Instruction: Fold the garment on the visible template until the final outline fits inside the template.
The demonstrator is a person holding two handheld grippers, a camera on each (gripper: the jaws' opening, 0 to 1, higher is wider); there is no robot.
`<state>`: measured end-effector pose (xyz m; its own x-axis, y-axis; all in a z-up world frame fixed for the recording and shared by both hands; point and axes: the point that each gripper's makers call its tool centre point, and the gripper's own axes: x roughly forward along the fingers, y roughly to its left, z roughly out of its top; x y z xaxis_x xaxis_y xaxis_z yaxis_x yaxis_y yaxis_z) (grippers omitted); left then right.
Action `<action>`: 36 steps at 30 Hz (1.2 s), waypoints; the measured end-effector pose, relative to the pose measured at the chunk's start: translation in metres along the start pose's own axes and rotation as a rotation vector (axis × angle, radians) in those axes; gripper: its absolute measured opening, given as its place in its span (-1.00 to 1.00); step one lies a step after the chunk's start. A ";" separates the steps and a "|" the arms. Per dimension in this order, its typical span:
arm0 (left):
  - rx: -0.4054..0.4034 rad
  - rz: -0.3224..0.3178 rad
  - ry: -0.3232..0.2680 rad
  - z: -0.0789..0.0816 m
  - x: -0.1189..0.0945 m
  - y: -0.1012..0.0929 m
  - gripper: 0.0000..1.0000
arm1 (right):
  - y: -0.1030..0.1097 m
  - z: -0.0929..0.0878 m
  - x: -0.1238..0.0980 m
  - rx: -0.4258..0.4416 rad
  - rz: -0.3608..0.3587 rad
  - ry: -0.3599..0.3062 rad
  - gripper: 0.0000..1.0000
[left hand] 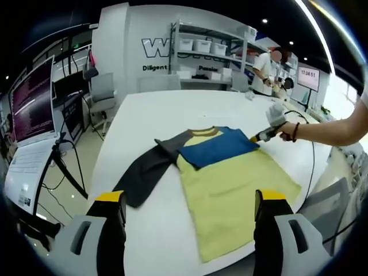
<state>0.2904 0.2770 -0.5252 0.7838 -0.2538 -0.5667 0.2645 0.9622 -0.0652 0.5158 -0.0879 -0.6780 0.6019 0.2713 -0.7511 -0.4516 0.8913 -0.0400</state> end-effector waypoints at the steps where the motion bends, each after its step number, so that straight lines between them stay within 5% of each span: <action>1: 0.000 -0.001 0.000 0.000 0.000 0.000 0.83 | -0.001 0.003 0.001 -0.003 0.003 -0.024 -1.00; 5: -0.003 0.001 -0.005 0.001 -0.002 0.001 0.82 | -0.010 0.003 0.001 -0.012 -0.008 -0.028 -1.00; 10: -0.006 0.007 -0.012 0.002 -0.003 0.003 0.81 | -0.002 0.021 -0.013 0.212 0.041 -0.098 -1.00; 13: -0.004 0.006 -0.008 0.002 -0.002 0.002 0.81 | 0.004 0.016 -0.014 0.179 0.039 -0.076 -1.00; 18: -0.001 -0.002 -0.015 0.004 -0.001 -0.002 0.81 | 0.026 0.010 -0.013 0.227 0.067 -0.046 -0.54; 24: -0.001 0.002 -0.020 0.004 -0.004 0.000 0.81 | 0.023 -0.009 -0.009 0.153 -0.011 0.014 -0.78; 31: -0.001 0.007 -0.005 -0.002 -0.006 0.002 0.81 | 0.018 -0.011 -0.015 0.216 -0.039 0.007 -0.74; 36: -0.001 0.004 -0.014 0.000 -0.007 0.001 0.81 | 0.017 0.005 -0.020 0.257 -0.025 -0.046 -0.85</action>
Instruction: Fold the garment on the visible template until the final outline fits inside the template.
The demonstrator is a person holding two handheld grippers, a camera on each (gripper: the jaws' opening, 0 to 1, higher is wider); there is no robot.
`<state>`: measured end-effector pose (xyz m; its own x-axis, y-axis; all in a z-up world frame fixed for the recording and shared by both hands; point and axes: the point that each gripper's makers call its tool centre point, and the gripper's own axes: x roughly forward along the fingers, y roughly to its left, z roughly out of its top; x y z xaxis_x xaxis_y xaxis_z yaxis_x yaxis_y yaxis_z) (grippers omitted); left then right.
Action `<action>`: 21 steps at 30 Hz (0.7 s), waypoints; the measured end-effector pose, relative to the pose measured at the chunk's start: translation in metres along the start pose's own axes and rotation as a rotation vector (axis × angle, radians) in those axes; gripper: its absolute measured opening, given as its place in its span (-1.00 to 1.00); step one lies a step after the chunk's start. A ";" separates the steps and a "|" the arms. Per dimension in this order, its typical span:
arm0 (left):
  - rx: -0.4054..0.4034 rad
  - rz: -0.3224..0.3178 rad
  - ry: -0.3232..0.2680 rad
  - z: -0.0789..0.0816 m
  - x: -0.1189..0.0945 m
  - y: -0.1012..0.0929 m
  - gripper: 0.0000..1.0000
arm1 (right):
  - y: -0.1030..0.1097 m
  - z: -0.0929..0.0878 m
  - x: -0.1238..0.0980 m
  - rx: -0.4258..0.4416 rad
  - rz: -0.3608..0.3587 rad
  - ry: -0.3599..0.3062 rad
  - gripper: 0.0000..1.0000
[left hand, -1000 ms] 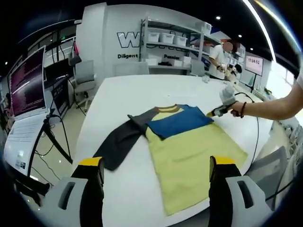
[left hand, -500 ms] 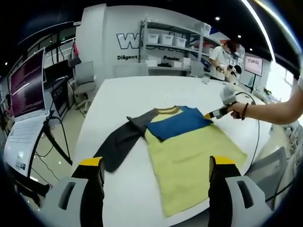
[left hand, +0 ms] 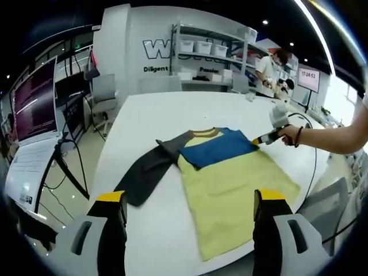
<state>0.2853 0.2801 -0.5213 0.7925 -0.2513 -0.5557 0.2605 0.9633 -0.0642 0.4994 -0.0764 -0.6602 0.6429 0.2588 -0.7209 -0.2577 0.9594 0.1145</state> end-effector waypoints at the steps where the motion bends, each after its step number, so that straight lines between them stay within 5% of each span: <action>1: 0.000 0.000 0.001 0.000 0.000 0.000 0.80 | 0.000 0.004 0.000 0.001 -0.002 -0.010 -0.83; 7: 0.001 0.001 0.006 -0.001 -0.001 0.000 0.80 | 0.004 0.011 0.013 0.024 0.001 0.008 -0.78; 14: -0.008 0.019 0.008 -0.001 -0.004 0.007 0.79 | 0.001 0.009 0.025 -0.091 -0.032 0.044 -0.98; 16: -0.006 0.022 0.010 -0.002 -0.004 0.007 0.78 | -0.002 0.011 0.025 -0.148 -0.042 0.035 -1.00; 21: -0.007 0.021 0.022 -0.005 -0.004 0.007 0.77 | -0.013 0.016 0.029 -0.128 0.004 -0.003 -1.00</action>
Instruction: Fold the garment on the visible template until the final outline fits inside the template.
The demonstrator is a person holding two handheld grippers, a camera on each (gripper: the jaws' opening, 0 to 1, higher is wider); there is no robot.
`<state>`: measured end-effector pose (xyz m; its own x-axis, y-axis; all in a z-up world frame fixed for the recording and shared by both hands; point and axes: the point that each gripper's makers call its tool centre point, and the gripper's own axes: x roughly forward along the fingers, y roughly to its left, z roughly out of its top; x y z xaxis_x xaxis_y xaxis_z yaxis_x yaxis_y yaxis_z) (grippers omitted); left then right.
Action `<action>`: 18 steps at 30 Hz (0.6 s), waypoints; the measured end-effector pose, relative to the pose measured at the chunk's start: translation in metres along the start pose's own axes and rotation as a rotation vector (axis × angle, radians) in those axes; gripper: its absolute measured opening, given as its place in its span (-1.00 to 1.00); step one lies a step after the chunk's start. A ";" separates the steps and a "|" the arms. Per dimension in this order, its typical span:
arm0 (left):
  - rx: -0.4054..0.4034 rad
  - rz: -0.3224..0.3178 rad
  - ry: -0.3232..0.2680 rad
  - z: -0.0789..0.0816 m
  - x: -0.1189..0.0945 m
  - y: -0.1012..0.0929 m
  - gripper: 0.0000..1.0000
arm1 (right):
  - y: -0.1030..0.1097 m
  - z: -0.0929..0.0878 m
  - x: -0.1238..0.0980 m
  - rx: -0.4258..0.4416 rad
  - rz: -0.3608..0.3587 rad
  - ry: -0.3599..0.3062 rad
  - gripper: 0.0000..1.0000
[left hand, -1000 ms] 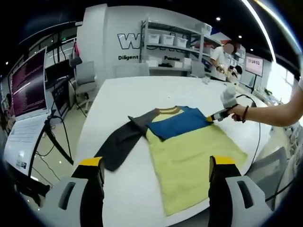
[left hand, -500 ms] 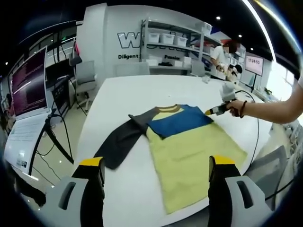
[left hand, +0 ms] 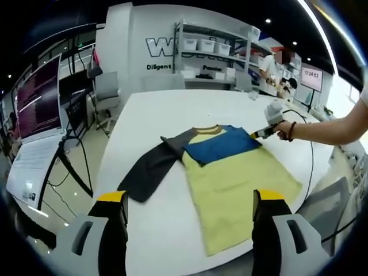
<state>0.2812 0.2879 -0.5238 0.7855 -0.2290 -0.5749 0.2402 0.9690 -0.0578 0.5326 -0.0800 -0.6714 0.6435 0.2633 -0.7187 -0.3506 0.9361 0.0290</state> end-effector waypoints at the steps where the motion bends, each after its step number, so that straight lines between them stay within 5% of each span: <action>1: 0.001 -0.002 -0.001 0.000 0.000 0.000 0.76 | -0.001 0.001 0.001 0.007 0.014 -0.009 -1.00; 5: 0.002 0.000 -0.003 0.001 -0.001 0.000 0.76 | -0.005 0.002 0.002 0.169 0.056 -0.040 -1.00; 9: 0.003 0.000 -0.009 0.002 -0.001 0.000 0.77 | -0.009 0.002 -0.001 0.184 0.035 -0.047 -1.00; 11: 0.003 -0.001 -0.009 0.002 -0.001 0.000 0.77 | -0.009 0.008 -0.005 0.262 0.027 -0.072 -1.00; 14: 0.004 -0.003 -0.009 0.003 0.000 -0.001 0.78 | -0.006 0.007 -0.016 0.220 0.025 -0.065 -1.00; 18: 0.002 -0.009 -0.009 0.004 0.001 -0.003 0.79 | 0.004 -0.001 -0.025 0.232 0.037 -0.044 -0.62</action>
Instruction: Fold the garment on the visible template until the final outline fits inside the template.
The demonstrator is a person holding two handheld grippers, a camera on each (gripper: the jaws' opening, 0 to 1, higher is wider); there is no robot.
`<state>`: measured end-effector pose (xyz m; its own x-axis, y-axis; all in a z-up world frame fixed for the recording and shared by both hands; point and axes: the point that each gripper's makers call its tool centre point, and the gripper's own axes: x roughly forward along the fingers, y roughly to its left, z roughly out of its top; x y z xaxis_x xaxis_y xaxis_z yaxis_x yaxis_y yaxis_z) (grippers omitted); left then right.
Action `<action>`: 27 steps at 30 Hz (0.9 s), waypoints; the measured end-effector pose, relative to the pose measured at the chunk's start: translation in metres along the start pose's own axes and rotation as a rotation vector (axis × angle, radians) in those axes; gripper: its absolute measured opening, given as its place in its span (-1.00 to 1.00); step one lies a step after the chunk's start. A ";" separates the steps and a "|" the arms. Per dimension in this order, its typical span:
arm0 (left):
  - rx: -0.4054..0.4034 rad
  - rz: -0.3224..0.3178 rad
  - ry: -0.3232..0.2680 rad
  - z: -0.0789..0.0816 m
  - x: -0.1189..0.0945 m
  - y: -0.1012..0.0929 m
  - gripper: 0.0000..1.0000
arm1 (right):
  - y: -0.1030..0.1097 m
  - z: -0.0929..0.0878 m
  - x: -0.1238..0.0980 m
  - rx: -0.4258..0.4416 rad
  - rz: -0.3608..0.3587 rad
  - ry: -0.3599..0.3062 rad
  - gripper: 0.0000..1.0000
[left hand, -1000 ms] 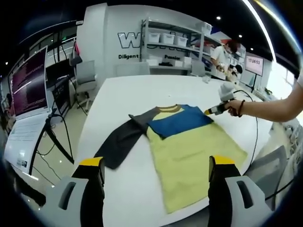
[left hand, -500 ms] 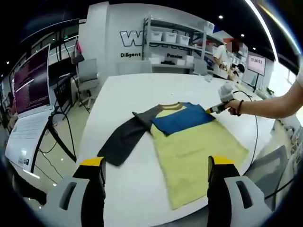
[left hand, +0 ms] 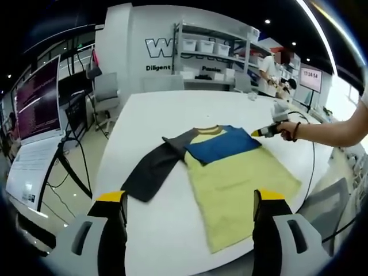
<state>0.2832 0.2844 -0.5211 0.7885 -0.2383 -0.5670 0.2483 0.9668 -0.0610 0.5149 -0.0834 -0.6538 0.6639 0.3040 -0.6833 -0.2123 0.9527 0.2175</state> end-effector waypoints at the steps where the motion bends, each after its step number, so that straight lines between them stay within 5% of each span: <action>1: 0.001 -0.001 -0.002 0.001 0.000 -0.001 0.80 | 0.003 -0.004 -0.003 0.008 0.004 0.001 -0.58; 11: 0.003 -0.018 -0.007 0.002 0.001 -0.005 0.80 | 0.005 -0.024 -0.014 -0.048 -0.077 0.038 -0.67; 21: 0.005 -0.014 -0.004 0.001 -0.002 -0.003 0.80 | 0.000 -0.034 -0.008 -0.008 -0.088 0.055 -0.99; 27: -0.004 -0.005 -0.003 -0.002 -0.005 -0.001 0.80 | -0.006 -0.036 -0.009 -0.033 -0.084 0.055 -1.00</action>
<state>0.2783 0.2848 -0.5200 0.7888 -0.2434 -0.5644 0.2500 0.9659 -0.0673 0.4844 -0.0920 -0.6741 0.6400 0.2218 -0.7357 -0.1820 0.9740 0.1352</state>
